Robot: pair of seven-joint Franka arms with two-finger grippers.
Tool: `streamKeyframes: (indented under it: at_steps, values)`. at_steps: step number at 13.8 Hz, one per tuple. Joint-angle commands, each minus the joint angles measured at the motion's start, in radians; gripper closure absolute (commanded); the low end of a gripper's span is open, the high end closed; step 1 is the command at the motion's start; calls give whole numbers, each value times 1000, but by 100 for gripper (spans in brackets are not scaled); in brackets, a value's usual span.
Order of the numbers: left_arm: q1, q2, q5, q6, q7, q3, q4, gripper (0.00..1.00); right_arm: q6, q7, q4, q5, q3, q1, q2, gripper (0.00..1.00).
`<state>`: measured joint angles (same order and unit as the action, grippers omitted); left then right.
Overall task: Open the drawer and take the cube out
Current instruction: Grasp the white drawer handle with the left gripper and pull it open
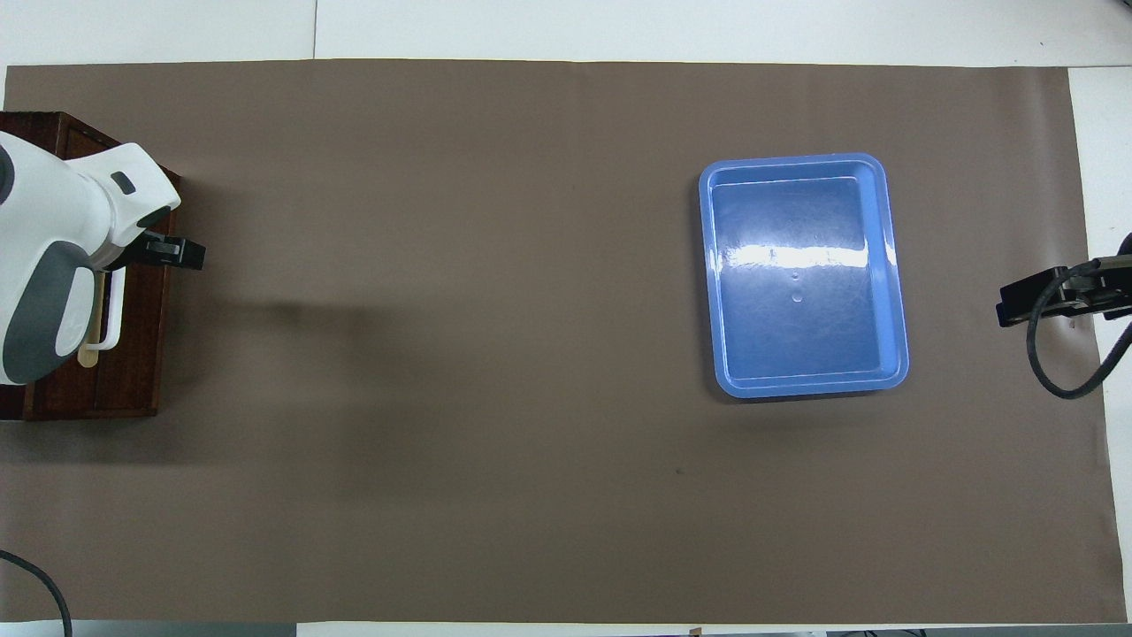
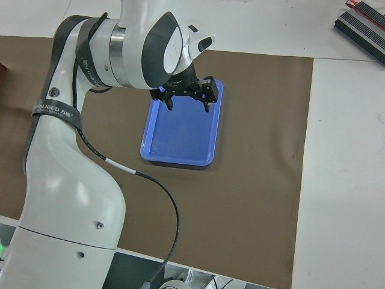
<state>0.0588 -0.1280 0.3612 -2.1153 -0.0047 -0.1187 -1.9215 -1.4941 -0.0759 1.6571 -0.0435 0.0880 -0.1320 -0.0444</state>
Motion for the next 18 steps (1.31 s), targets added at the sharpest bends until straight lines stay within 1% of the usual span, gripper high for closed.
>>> streamKeyframes:
  at_steps: [1,3,6,9,13,15,18]
  values:
    - [1,10,25,-46,11,5,-42,0,3,-4,20,1,10,-9,-20,0]
    - [3,8,71,-54,12,5,-50,0,3,-4,20,1,10,-9,-20,0]
    - [3,7,76,-58,12,5,-59,0,3,-4,20,1,10,-9,-20,0]
    - [39,5,76,-124,18,5,-97,0,3,-4,20,1,9,-9,-20,0]
    - [44,2,76,-137,17,5,-123,0,3,-8,21,1,9,-23,-28,0]
    - [9,-18,75,-138,3,4,-114,0,2,-4,20,1,4,-25,-31,0]
    - [-78,-21,70,-129,-96,2,-109,0,0,2,20,13,4,-21,-31,0]
